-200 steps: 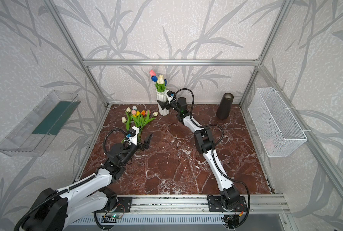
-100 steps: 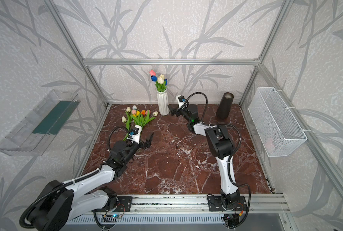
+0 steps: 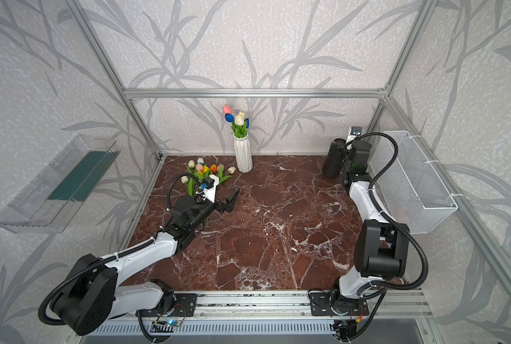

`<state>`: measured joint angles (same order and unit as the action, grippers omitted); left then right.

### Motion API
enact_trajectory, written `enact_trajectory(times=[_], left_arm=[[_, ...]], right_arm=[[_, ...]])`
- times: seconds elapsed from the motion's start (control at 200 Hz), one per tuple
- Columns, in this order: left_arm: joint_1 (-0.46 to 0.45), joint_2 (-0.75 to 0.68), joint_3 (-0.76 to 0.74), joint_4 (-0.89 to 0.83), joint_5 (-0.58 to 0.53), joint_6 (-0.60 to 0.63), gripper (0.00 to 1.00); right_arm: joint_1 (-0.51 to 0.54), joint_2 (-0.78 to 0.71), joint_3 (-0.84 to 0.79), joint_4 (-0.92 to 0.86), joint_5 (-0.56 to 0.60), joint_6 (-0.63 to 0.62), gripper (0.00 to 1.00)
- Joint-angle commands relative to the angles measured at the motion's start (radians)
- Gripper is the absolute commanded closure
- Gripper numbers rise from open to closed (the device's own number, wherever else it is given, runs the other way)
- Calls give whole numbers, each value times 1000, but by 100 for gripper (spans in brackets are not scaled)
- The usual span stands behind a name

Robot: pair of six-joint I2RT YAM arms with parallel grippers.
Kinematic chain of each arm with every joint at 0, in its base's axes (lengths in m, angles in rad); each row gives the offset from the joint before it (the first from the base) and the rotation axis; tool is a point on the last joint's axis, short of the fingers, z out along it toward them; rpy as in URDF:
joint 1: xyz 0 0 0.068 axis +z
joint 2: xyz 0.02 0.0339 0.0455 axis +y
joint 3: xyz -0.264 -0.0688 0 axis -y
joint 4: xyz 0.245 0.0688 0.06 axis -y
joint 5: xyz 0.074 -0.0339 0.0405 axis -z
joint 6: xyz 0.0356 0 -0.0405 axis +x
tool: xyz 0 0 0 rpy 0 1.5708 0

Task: Arrange the flowers into the vase
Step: 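Move the right gripper over to the black cylinder by the back wall, then drag the black cylinder forward with the right gripper while the left gripper lowers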

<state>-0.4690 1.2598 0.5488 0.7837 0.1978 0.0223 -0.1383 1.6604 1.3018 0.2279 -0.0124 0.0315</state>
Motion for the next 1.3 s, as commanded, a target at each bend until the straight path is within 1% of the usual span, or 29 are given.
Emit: enact_trajectory(times=[0.0, 0.11, 0.225, 0.315, 0.4, 0.465, 0.7, 0.795, 0.865, 0.955, 1.06, 1.145, 1.225, 1.26, 1.295], left_arm=[[4, 1, 16, 23, 40, 2, 0], [4, 0, 9, -3, 37, 2, 0], [6, -4, -4, -3, 31, 0, 1], [6, -3, -5, -5, 31, 1, 1], [6, -2, 0, -7, 34, 0, 1], [6, -4, 0, -8, 30, -3, 0], [7, -30, -1, -46, 9, 12, 1], [8, -40, 0, -58, 2, 13, 0], [7, -43, 0, -60, -1, 14, 1], [7, -39, -1, -55, -10, 16, 0], [9, -30, -1, -44, -12, 18, 0], [9, -30, -1, -43, -14, 16, 0], [9, -29, -5, -37, -31, 16, 1], [9, -28, -7, -34, -47, 15, 1], [9, -29, -13, -27, -63, 15, 0]], right_arm=[[-21, 95, 35, -116, -39, -6, 1], [-26, 197, 132, -146, -58, -23, 1], [-26, 274, 144, -20, -25, -23, 1], [-26, 329, 137, 113, -13, -27, 1], [-26, 390, 184, 141, 22, -24, 1], [-26, 429, 201, 199, 25, -35, 1], [-27, 565, 293, 306, -32, -40, 1], [-27, 598, 310, 352, -16, -47, 0], [-27, 613, 312, 386, 2, -51, 3], [-29, 618, 305, 419, -14, -65, 9], [-29, 618, 295, 433, -17, -72, 14], [-29, 605, 263, 461, -32, -80, 24], [-29, 582, 214, 502, -43, -84, 31], [-29, 571, 192, 505, -49, -89, 36], [-29, 560, 171, 545, -55, -90, 43]])
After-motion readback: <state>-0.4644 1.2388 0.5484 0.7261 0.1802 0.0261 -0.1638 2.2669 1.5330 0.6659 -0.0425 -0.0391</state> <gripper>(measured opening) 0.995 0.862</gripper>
